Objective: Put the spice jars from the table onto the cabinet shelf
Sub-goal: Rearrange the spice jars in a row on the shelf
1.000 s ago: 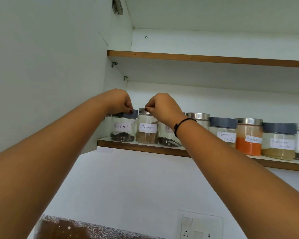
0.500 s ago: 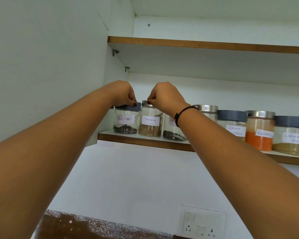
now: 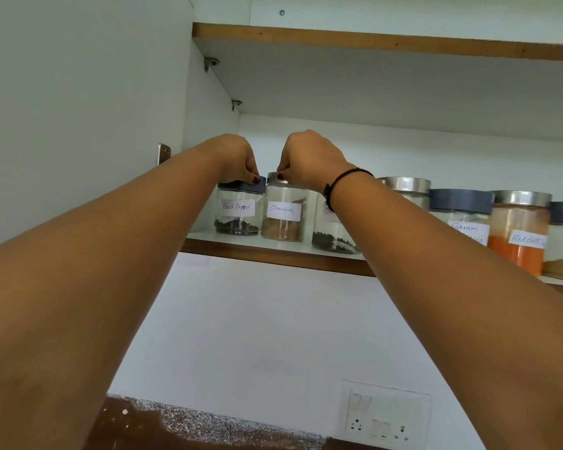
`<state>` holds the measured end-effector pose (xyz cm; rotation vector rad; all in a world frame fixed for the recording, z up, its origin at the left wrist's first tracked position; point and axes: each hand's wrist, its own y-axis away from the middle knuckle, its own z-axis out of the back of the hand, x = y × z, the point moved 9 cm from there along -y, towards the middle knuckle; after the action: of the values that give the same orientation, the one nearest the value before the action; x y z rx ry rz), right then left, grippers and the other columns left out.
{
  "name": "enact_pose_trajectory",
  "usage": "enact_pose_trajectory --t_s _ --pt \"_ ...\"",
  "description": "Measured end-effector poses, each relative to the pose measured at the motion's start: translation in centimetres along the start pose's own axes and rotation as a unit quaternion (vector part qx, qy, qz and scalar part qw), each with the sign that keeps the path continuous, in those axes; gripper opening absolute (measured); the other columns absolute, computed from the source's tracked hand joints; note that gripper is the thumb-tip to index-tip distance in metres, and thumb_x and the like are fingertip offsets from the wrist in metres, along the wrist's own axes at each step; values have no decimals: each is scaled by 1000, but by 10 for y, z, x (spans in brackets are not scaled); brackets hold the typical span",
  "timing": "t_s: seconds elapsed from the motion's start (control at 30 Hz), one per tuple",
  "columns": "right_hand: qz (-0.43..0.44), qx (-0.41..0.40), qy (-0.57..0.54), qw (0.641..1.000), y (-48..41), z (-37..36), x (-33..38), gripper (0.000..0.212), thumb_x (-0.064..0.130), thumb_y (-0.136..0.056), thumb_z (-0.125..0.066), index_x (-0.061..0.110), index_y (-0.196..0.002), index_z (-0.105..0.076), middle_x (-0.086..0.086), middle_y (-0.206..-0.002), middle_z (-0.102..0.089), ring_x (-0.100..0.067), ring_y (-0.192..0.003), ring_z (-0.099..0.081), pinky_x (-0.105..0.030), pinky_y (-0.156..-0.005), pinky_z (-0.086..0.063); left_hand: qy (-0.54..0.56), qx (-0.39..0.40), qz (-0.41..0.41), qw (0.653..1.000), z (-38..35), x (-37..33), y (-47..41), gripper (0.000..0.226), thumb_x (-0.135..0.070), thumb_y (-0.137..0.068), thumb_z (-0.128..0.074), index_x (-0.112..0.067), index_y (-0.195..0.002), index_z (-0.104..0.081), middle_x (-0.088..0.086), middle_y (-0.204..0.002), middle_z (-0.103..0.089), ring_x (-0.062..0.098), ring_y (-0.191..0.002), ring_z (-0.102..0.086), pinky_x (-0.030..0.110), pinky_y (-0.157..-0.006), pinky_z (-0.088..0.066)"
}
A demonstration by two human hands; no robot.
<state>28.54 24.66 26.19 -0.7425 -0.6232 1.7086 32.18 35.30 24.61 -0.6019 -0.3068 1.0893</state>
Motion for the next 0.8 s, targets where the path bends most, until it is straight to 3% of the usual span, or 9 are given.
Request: enact_pose_trajectory --t_s 0.2,0.27,0.37,0.5,0.6,0.8 --pt "40 11 72 997 -8 -7 12 20 24 -87 -71 6 -95 -67 -10 -87 -54 -29 -81 -56 -30 -66 -40 -10 -7 -1 1000 -12 5 -17 23 -26 -94 -67 -13 -110 -76 8 -106 -74 20 -88 -59 32 -80 -45" --pt "41 11 106 993 -11 -12 15 17 19 -89 -69 5 -85 -61 -9 -81 -50 -27 -72 -50 -30 -62 -39 -10 -15 0 1000 -16 8 -21 22 -26 -94 -67 -13 -109 -77 8 -105 -74 21 -88 -60 31 -80 -45" --pt "39 4 150 988 -17 -22 18 29 9 -90 -65 6 -70 -44 -6 -66 -36 -23 -60 -44 -28 -51 -33 -21 -23 1 1000 -21 9 -29 22 -25 -95 -65 -13 -111 -76 9 -105 -73 22 -91 -60 32 -81 -46" --pt "48 5 170 984 -24 -35 21 24 8 -93 -62 6 -77 -44 -5 -68 -33 -28 -77 -46 -30 -66 -39 -35 -22 9 999 -30 12 -40 21 -24 -95 -65 -15 -110 -77 10 -103 -73 23 -90 -60 33 -81 -47" --pt "43 15 168 985 -29 -46 16 19 8 -93 -62 7 -82 -46 -8 -75 -40 -27 -77 -47 -30 -67 -39 -39 -27 11 999 -36 14 -47 22 -25 -96 -64 -14 -110 -76 11 -105 -73 23 -90 -59 32 -77 -44" --pt "36 30 146 988 -38 -60 11 15 7 -94 -60 7 -85 -48 -3 -68 -31 -26 -76 -47 -29 -67 -39 -46 -31 14 998 -48 18 -62 24 -24 -96 -64 -13 -114 -75 12 -108 -72 29 -101 -64 35 -83 -47"
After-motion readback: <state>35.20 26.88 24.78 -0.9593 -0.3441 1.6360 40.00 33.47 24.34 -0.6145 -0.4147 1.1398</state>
